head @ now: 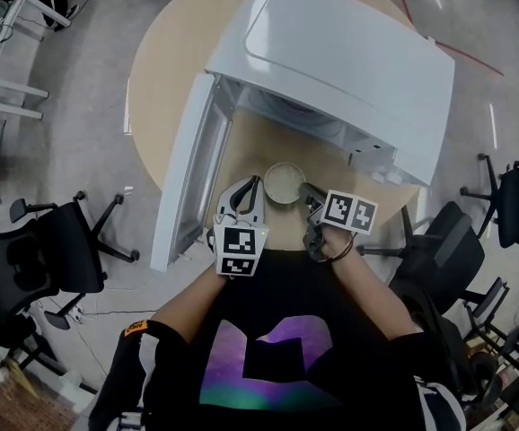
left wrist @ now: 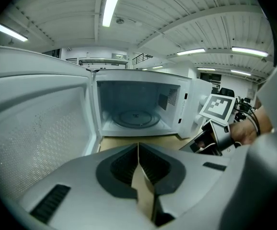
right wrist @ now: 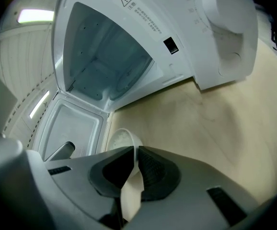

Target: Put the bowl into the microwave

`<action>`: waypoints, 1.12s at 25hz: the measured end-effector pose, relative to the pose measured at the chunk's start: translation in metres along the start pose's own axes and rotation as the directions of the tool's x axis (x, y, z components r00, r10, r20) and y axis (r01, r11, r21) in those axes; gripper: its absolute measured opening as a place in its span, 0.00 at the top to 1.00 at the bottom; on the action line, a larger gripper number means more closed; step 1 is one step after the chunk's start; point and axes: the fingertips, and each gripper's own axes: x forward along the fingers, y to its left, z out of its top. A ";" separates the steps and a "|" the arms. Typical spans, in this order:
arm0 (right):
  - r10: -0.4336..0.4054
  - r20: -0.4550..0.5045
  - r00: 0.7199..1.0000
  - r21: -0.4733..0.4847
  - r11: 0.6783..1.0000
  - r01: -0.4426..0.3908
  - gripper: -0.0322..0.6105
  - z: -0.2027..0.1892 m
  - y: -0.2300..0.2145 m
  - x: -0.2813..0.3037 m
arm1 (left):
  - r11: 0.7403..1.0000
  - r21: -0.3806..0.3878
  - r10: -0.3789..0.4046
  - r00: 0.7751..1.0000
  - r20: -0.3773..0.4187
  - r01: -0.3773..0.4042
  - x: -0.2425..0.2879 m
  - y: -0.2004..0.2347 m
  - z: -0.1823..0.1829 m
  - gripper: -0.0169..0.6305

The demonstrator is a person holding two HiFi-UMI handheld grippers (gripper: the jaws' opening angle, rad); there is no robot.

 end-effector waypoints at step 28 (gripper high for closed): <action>0.080 0.299 0.951 0.142 0.982 -0.127 0.89 0.070 0.054 -0.045 | 1.000 -0.024 -0.011 0.998 0.055 0.012 -0.006 0.011 0.017 0.90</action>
